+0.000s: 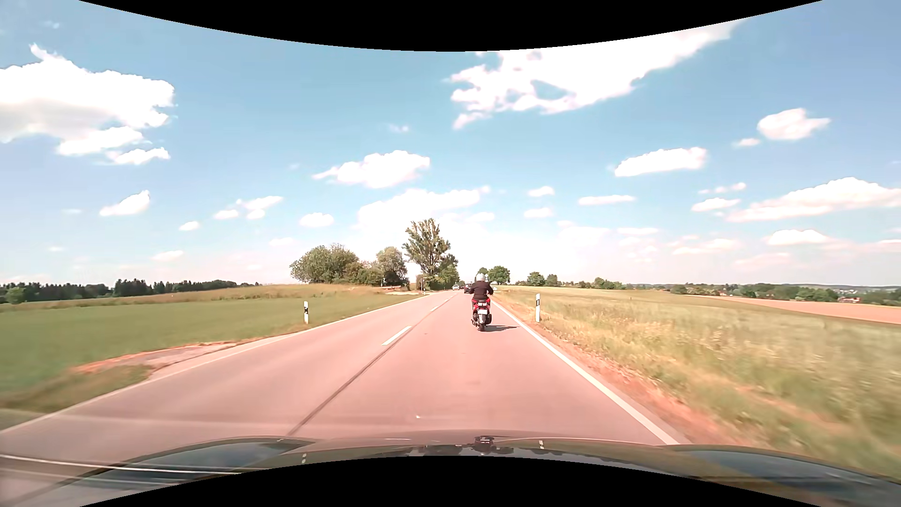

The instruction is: Follow the waypoints while adhering to traffic rules and regulations

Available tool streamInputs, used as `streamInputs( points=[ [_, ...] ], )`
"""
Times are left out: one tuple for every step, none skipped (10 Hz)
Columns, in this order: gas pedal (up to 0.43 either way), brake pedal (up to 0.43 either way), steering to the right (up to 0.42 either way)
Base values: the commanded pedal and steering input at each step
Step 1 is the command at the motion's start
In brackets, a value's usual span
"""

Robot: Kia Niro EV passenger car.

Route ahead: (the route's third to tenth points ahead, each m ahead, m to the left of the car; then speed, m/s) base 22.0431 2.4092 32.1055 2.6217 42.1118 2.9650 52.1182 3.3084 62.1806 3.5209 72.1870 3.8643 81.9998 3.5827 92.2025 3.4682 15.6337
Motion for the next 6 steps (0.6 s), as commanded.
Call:
streamInputs(
  points=[
    [0.059,0.012,-0.004],
    [0.067,0.012,-0.005],
    [0.110,0.012,-0.006],
    [0.130,0.012,-0.006],
    [0.138,0.012,-0.007],
    [0.150,0.012,-0.007]
  ],
)
